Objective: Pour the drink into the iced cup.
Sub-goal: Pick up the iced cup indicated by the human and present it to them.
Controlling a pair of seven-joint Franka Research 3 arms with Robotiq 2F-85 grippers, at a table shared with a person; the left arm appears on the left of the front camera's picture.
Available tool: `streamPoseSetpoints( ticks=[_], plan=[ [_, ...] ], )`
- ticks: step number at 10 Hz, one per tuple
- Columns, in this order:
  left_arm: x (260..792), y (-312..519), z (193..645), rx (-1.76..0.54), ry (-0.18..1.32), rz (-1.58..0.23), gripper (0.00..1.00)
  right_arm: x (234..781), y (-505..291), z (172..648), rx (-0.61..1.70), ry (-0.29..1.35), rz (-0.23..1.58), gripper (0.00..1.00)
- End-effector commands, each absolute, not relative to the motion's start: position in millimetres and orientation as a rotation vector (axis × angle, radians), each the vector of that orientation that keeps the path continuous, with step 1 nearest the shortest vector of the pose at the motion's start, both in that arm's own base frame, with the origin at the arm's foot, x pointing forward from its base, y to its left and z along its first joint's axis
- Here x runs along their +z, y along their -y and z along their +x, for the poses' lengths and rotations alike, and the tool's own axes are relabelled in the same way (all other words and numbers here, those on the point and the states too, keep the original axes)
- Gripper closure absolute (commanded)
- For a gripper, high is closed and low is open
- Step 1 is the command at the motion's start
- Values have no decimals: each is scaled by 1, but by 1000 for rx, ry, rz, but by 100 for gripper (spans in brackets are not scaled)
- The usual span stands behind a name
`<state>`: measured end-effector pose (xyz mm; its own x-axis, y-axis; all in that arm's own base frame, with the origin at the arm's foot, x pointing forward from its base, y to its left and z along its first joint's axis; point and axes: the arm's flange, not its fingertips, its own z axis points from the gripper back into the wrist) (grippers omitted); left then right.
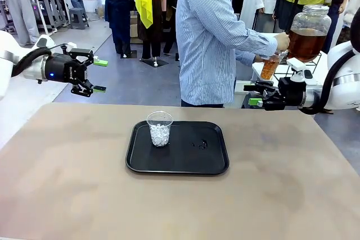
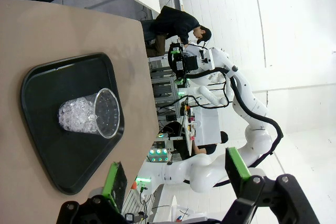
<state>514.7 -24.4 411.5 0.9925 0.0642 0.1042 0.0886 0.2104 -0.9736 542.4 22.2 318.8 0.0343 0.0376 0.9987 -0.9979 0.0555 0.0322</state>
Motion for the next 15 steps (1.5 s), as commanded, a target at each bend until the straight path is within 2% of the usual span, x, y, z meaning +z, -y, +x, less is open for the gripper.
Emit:
streamPoseSetpoints(
  ticks=[1, 15],
  plan=[
    [413, 25, 514, -16, 137, -1359, 0, 322, -22, 543, 1167, 1181, 1158, 0],
    [413, 25, 514, -16, 137, -1359, 0, 322, -22, 543, 1167, 1181, 1158, 0]
  ],
)
